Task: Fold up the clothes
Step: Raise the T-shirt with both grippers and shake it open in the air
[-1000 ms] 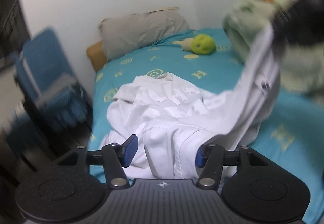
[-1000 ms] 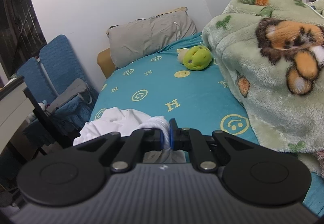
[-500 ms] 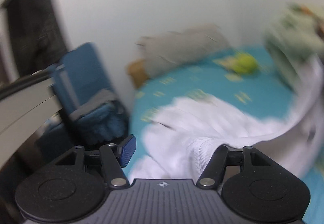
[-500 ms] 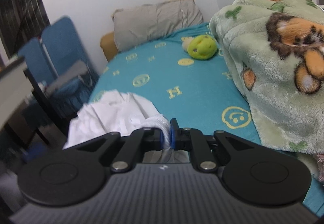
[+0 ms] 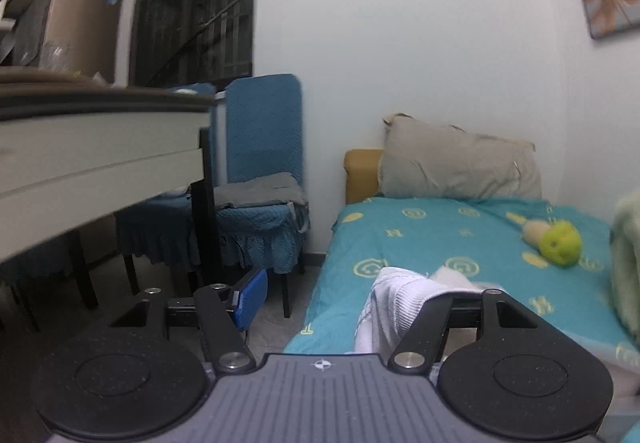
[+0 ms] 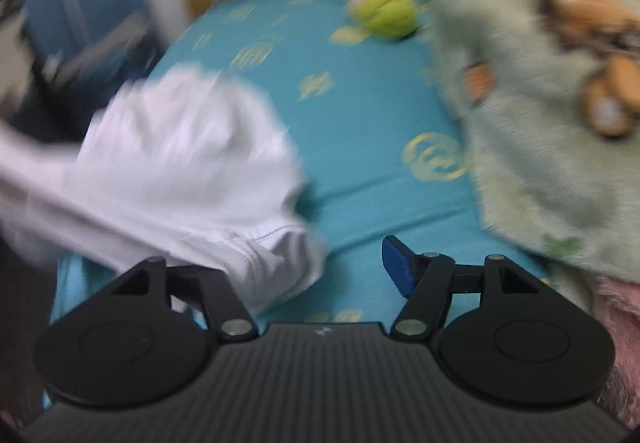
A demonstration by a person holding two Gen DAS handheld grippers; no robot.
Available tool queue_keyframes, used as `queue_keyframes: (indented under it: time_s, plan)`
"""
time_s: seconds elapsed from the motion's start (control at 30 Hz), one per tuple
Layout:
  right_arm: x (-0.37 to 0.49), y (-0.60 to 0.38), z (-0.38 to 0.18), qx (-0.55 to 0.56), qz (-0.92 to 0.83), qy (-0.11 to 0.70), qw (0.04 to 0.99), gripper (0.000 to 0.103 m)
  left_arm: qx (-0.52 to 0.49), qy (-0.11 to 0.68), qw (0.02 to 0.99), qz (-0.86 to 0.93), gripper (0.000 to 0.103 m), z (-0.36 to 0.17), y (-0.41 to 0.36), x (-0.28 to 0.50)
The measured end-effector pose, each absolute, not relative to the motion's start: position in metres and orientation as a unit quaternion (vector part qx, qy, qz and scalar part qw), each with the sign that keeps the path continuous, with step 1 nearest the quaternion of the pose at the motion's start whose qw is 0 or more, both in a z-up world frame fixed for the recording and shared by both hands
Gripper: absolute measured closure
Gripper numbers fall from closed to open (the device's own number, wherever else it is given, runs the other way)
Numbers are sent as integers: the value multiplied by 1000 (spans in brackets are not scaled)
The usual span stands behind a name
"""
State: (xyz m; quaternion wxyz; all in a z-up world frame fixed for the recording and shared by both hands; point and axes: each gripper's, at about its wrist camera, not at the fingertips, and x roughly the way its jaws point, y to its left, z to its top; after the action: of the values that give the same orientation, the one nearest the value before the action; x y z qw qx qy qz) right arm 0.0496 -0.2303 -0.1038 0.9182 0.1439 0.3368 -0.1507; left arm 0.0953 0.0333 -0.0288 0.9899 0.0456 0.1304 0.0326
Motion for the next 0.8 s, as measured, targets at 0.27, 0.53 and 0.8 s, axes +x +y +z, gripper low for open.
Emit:
queue_keyframes:
  time_s: [0.27,0.53,0.8]
  plan:
    - [50,-251,-32,184,-199,204,941,37,-11,94,995,25,34,14,29,83]
    - [37,-241,148,154,-145,41,977,37,-50,-34,997,44,34,161,44,65]
    - [-53,-221,314,114,-119,-80,983,37,-87,-100,990,39,34,342,58,-10]
